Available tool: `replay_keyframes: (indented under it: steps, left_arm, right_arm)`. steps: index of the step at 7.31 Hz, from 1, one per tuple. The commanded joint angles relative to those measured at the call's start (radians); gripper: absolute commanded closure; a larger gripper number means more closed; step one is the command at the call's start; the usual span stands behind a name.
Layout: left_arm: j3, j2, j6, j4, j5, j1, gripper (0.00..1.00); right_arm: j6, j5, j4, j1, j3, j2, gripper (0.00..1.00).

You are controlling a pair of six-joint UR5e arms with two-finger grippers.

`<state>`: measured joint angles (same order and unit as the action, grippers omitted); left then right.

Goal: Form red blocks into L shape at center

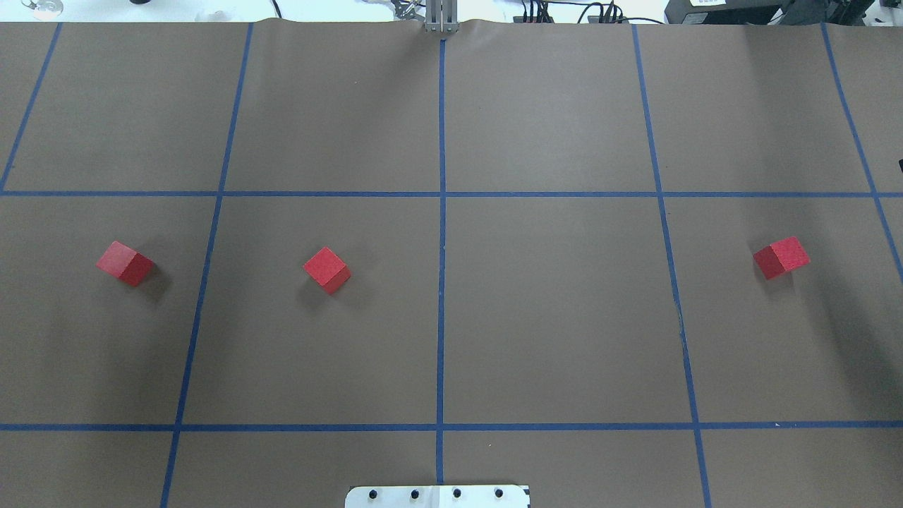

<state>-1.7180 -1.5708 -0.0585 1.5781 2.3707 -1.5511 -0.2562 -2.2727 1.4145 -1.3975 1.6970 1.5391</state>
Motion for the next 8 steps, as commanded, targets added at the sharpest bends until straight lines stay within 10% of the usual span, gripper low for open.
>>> replay_keyframes:
  steps: [1,5,8]
  left_arm:
    - [-0.037,0.038,0.002,0.037,-0.002,0.002,0.00]
    - [-0.034,0.080,0.000,0.049,0.005,0.003,0.00]
    - [-0.037,0.100,0.005,0.059,0.059,0.003,0.00]
  right_arm:
    - [-0.003,-0.004,-0.002,0.000,-0.003,-0.001,0.01]
    - [-0.005,-0.010,-0.003,0.015,-0.002,0.003,0.00]
    - [-0.187,-0.027,-0.286,0.215,0.013,0.090,0.01]
